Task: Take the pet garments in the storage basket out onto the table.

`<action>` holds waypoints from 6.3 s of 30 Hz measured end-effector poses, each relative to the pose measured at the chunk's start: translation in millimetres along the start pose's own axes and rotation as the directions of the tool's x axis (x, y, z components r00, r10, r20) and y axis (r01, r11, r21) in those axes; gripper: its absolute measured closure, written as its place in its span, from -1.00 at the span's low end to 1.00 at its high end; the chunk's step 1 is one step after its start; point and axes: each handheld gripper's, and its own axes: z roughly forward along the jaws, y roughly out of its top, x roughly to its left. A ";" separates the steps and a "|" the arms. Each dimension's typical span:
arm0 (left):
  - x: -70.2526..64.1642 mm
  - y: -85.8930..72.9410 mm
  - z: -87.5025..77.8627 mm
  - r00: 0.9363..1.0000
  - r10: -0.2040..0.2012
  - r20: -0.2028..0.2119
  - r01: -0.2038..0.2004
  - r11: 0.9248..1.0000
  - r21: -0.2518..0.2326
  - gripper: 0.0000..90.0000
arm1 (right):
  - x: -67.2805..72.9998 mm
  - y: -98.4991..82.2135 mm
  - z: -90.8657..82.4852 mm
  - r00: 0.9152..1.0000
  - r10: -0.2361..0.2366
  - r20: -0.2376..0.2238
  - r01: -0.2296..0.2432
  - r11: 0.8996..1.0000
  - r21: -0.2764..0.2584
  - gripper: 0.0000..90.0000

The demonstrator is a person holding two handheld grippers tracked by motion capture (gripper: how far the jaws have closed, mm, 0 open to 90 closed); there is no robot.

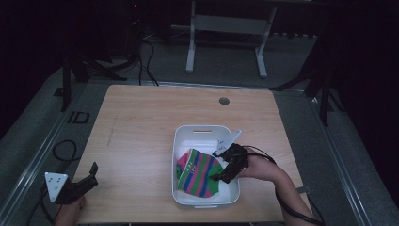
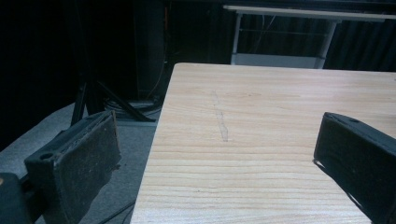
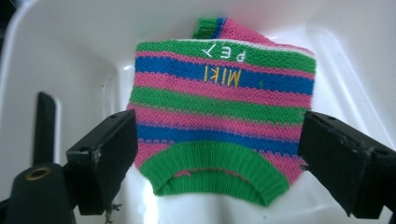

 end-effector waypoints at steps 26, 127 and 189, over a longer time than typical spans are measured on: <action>1.3 0.2 -0.6 1.000 -0.005 0.005 0.005 1.000 -0.001 -0.98 | -3.7 57.3 71.9 0.998 -0.045 -0.053 0.052 0.986 0.157 -0.74; 0.5 0.0 -0.4 1.000 -0.001 0.004 0.001 1.000 0.000 -0.98 | -68.5 -80.1 -116.0 0.786 0.383 0.485 -0.287 0.922 -0.262 0.58; -0.2 -0.2 -0.6 1.000 0.004 0.004 -0.004 1.000 0.000 -0.98 | -57.3 -179.9 -83.5 0.599 0.666 0.445 -0.486 0.743 -0.459 -0.69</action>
